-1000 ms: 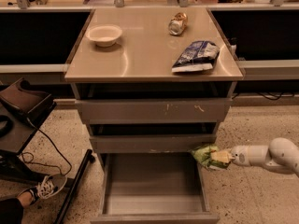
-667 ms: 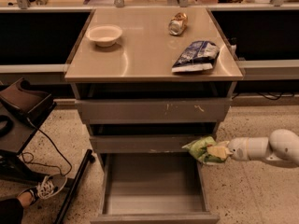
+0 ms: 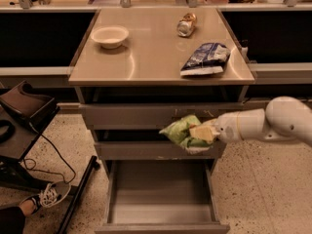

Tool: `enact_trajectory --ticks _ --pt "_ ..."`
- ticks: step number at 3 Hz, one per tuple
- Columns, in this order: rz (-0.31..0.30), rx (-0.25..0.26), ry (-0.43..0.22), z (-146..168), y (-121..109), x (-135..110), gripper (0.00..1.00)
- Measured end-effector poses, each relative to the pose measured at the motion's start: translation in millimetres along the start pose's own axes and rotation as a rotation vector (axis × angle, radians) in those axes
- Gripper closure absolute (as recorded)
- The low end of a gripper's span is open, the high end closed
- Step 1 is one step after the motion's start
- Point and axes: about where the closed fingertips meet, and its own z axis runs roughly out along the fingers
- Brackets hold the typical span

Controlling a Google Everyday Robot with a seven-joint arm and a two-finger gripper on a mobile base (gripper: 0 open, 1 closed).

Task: Pick green jalapeno chip bag from bottom drawer and place on counter

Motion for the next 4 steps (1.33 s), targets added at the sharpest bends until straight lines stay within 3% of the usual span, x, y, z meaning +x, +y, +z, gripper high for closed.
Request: enact_trajectory --ticks 1,2,3,4 --pt "-0.021 0.09 -0.05 -39.4 29.3 -113.5 1.0" --pt "-0.012 0.101 -0.067 -46.9 38.5 -134.2 1.0" --pt "-0.02 0.091 -0.066 -45.3 40.1 -140.0 1.0" --pt "-0.089 0.109 -0.082 -59.3 49.0 -179.5 1.0"
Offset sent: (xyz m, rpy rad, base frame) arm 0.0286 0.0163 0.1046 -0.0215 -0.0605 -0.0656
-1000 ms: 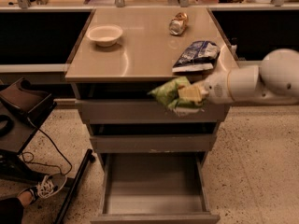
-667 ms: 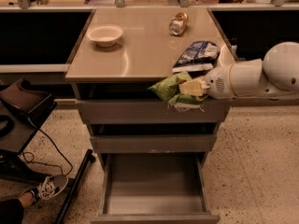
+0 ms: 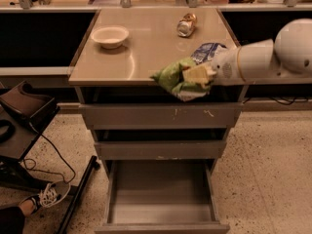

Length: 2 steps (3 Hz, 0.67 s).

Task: Pick green jalapeno chip bag from bottom drawer and place on counter

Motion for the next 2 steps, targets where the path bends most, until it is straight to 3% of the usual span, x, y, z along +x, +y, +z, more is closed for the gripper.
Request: enact_trajectory --ticks 1,2 --pt "-0.063 0.038 -0.022 -6.6 -15.2 -69.7 1.0" --pt "-0.069 0.043 0.004 20.3 -41.7 -111.2 1.0"
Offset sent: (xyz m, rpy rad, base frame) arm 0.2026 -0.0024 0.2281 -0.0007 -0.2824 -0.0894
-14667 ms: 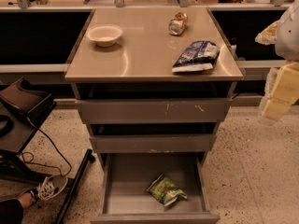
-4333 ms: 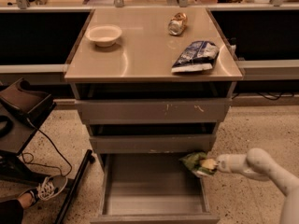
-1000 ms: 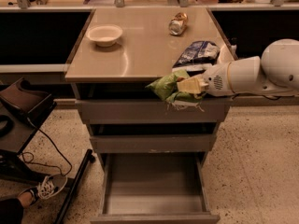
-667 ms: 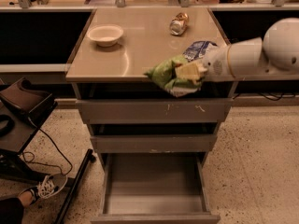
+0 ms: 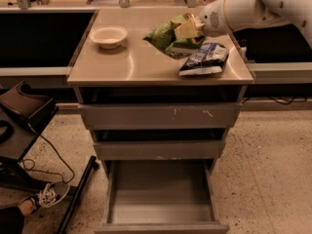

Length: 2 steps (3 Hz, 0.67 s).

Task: Pick green jalapeno chip bag from bottom drawer and place on counter

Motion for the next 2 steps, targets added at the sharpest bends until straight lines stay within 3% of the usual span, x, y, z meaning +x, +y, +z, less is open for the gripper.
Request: enact_trajectory --ticks 1,2 --pt "0.061 -0.011 0.014 43.2 -47.9 -2.8 1.0" --pt "0.164 -0.01 -0.03 77.5 -105.5 13.5 1.0"
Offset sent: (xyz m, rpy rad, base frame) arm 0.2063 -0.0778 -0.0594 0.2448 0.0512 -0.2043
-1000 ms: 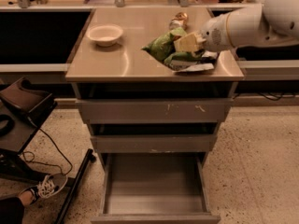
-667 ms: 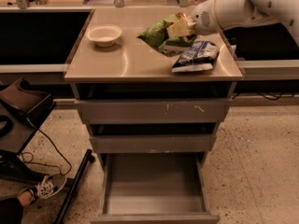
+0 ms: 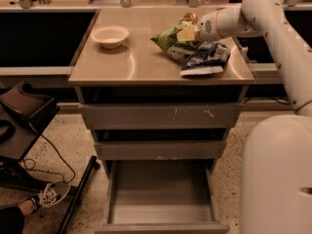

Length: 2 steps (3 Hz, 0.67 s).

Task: Pick green jalapeno chip bag from bottom drawer and place on counter

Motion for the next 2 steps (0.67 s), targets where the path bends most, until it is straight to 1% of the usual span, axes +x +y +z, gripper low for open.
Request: enact_trajectory --ticks 1,2 --pt "-0.001 0.01 -0.032 -0.3 -14.2 -8.0 0.81" --pt "-0.001 0.01 -0.032 -0.3 -14.2 -8.1 0.57"
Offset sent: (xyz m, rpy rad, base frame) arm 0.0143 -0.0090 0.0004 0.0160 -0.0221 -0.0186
